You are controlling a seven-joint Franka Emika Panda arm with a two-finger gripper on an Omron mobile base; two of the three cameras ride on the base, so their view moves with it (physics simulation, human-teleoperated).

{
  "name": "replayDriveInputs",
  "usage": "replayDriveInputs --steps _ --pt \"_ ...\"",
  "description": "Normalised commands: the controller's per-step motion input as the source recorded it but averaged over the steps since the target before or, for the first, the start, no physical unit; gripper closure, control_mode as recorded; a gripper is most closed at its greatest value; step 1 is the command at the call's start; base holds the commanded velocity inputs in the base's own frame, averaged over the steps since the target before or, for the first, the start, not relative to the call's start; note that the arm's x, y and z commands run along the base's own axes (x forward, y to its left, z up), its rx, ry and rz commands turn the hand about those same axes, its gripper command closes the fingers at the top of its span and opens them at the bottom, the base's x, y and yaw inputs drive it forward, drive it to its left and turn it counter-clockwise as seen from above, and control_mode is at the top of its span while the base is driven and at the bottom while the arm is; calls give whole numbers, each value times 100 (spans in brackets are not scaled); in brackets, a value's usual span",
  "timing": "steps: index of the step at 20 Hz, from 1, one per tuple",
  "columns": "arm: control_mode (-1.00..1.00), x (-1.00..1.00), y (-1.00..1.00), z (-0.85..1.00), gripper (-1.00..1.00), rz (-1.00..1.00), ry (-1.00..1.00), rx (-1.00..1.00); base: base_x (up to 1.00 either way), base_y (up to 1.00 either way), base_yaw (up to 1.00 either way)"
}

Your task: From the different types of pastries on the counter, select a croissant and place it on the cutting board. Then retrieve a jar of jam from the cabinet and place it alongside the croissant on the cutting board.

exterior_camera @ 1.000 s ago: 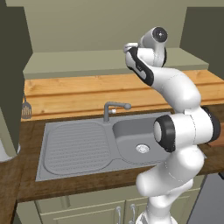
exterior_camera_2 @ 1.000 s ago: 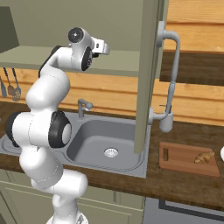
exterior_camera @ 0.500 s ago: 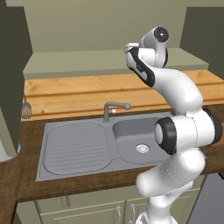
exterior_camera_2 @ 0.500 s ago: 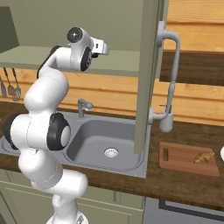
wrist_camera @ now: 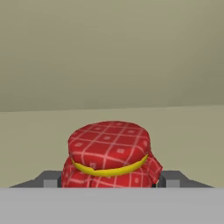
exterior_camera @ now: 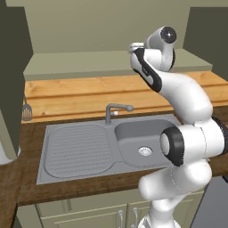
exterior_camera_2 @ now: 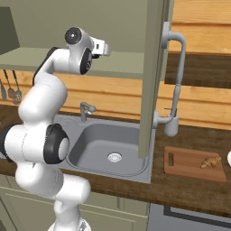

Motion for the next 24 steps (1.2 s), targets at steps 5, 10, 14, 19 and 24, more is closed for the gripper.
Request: replayDriveInputs --steps 5,10,14,19,24 --pt "-100 -69 0 12 100 0 -15 2 0 0 0" --pt "-100 -92 0 0 100 0 -5 1 0 0 0" --pt "-100 -100 0 0 100 0 0 2 0 0 0" --pt "-100 -100 0 0 100 0 0 1 0 0 0" --pt "-100 -100 0 0 100 0 0 1 0 0 0"
